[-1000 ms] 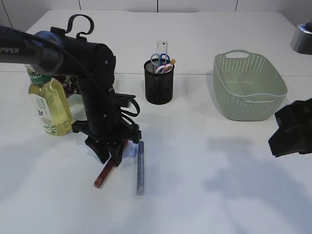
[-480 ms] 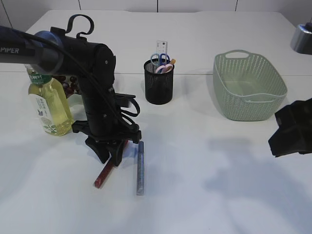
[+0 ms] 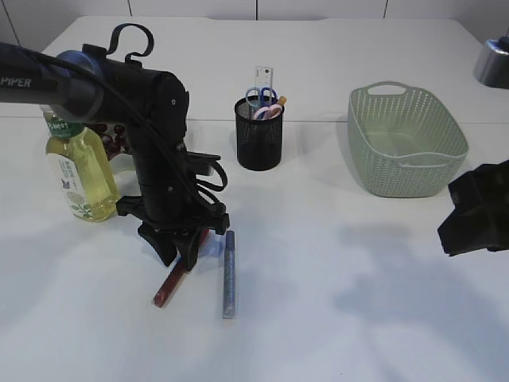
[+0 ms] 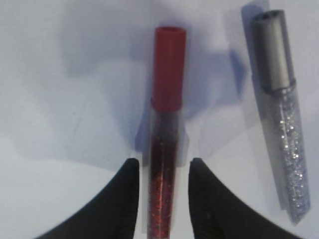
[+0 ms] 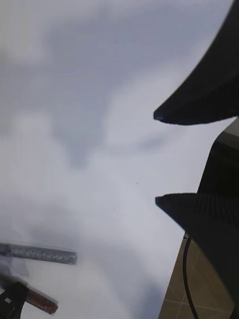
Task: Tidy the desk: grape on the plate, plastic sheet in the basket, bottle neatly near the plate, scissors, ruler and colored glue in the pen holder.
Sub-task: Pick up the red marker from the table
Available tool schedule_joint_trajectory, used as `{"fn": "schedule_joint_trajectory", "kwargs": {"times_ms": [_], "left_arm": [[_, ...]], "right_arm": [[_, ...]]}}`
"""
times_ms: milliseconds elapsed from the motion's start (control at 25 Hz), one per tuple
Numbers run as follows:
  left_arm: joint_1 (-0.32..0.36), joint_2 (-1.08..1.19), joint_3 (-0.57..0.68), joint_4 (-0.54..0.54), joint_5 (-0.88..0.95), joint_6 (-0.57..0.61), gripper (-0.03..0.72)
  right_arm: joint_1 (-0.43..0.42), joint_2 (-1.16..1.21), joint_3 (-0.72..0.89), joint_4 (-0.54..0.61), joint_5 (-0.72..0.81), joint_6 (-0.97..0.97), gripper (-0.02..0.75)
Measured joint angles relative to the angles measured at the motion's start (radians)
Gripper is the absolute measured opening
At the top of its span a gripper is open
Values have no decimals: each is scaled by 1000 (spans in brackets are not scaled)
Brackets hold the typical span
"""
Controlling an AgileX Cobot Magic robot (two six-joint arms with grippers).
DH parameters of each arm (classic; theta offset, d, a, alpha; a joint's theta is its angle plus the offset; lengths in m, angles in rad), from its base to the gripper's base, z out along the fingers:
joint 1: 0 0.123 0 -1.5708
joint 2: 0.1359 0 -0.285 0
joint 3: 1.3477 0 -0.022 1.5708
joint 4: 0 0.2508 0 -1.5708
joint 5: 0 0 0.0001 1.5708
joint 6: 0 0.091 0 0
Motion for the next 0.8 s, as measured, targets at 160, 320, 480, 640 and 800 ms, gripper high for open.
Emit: {"fn": "schedule_joint_trajectory", "kwargs": {"times_ms": [160, 320, 480, 640, 800], "left_arm": [[0, 0, 0, 1, 0, 7, 236], [0, 2, 0, 2, 0, 12, 235], [0, 8, 0, 2, 0, 14, 235], [0, 8, 0, 2, 0, 21, 235], [0, 10, 0, 2, 0, 26, 235]], "right_arm": [[0, 0, 0, 0, 0, 0, 364], [0, 0, 0, 0, 0, 0, 364], [0, 0, 0, 0, 0, 0, 364], [0, 0, 0, 0, 0, 0, 364], [0, 0, 0, 0, 0, 0, 364]]}}
